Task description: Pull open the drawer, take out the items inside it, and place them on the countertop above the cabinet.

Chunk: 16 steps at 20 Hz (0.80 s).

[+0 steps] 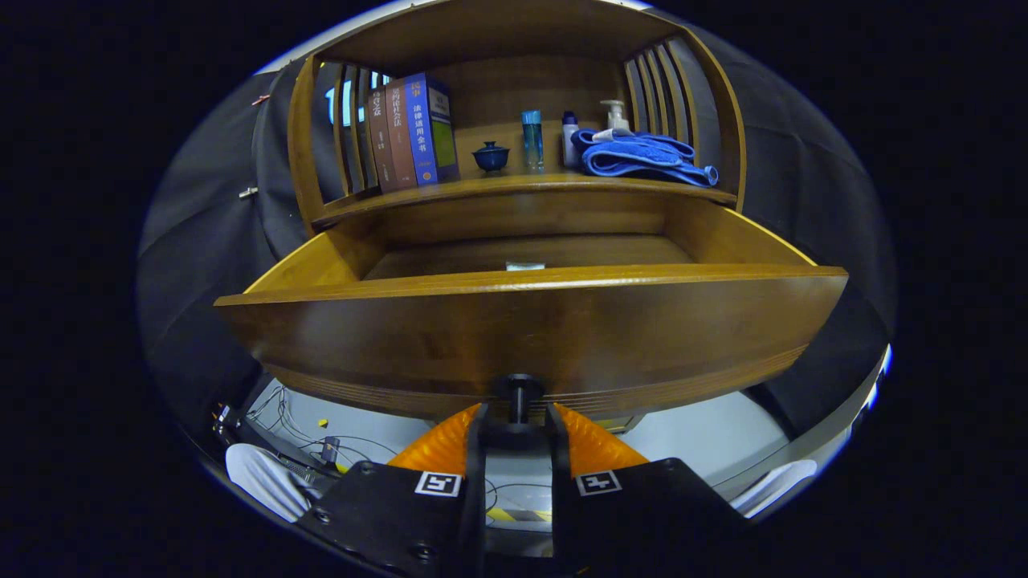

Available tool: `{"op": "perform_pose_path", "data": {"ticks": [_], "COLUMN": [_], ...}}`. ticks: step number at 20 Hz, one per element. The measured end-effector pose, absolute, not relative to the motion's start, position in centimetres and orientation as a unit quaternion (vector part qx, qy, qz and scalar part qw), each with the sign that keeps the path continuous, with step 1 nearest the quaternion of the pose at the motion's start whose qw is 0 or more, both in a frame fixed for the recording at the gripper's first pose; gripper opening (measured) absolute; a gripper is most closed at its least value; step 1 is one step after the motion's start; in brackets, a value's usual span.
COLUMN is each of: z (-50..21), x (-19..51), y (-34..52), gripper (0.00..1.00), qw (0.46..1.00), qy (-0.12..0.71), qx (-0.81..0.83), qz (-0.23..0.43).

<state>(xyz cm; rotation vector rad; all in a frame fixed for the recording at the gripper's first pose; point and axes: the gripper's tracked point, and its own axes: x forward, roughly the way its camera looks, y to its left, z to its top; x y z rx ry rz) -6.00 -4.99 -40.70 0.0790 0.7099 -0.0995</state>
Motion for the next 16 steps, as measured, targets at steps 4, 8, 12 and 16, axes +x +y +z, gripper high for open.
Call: {"op": "perform_pose_path", "data": {"ticks": [4, 8, 12, 16], "z": [-40.7, -37.2, -31.6, -28.2], "x": [-6.6, -8.2, -6.3, -0.9], "y": [-4.9, -5.3, -4.7, -4.7], "gripper": [0.39, 0.56, 0.88, 0.91], "qw": [0.928, 0.928, 0.935, 0.936], "qy": [0.367, 0.362, 0.342, 0.341], "qx": [0.043, 0.063, 0.069, 0.081], "qz": [-0.046, -0.062, -0.057, -0.035]}}
